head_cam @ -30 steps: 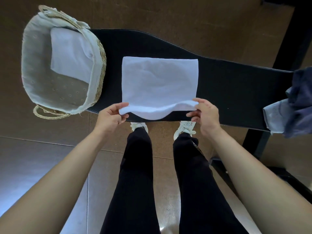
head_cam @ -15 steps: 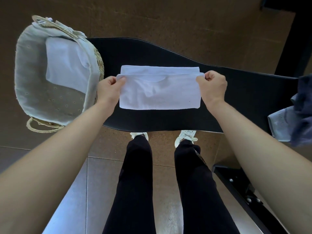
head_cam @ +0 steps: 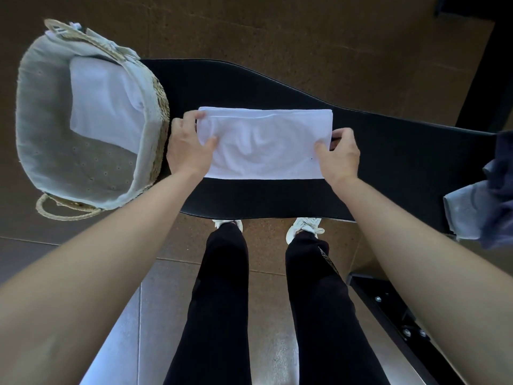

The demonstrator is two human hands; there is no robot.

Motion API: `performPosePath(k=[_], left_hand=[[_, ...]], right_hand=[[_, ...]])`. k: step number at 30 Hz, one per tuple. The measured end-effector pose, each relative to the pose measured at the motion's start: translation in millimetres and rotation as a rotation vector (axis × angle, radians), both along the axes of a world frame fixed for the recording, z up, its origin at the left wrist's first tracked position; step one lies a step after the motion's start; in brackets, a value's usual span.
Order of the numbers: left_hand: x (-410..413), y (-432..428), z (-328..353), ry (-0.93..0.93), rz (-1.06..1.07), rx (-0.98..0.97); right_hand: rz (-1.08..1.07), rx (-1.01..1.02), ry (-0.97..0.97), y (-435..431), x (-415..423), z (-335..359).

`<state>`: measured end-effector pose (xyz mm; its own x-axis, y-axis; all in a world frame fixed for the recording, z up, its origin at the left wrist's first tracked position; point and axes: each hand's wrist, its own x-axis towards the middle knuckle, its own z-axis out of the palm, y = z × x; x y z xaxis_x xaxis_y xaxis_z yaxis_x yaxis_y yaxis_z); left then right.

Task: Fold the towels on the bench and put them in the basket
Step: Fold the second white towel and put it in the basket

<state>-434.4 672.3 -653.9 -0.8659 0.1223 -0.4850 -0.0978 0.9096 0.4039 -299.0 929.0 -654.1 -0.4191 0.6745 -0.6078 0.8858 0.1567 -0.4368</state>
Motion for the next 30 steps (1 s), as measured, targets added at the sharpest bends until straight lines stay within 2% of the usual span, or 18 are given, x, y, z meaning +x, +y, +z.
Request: performPosePath(k=[5, 15, 18, 21, 24, 30], left_hand=[[-11.9, -0.2, -3.6, -0.12, 0.144, 0.099], [-13.4, 8.7, -4.9, -0.117, 0.389, 0.186], [-9.0, 14.7, 0.3, -0.084, 0.413, 0.202], [0.2, 11.6, 2.6, -0.13, 0.4, 0.167], [15.2, 7.3, 2.4, -0.2, 0.444, 0.158], [31.0, 3.6, 4.3, -0.416, 0.685, 0.342]], right_hand=[[0.034, -0.068, -0.059, 2.0, -3.7, 0.2], [-0.067, -0.112, -0.064, 16.0, 5.5, 11.4], [-0.103, -0.15, -0.005, 22.0, 7.6, 20.4], [-0.115, -0.239, 0.132, 20.3, 0.2, 42.5], [-0.069, -0.335, 0.217, 3.2, -15.9, 67.5], [0.19, -0.388, 0.256, -61.3, -52.8, 78.7]])
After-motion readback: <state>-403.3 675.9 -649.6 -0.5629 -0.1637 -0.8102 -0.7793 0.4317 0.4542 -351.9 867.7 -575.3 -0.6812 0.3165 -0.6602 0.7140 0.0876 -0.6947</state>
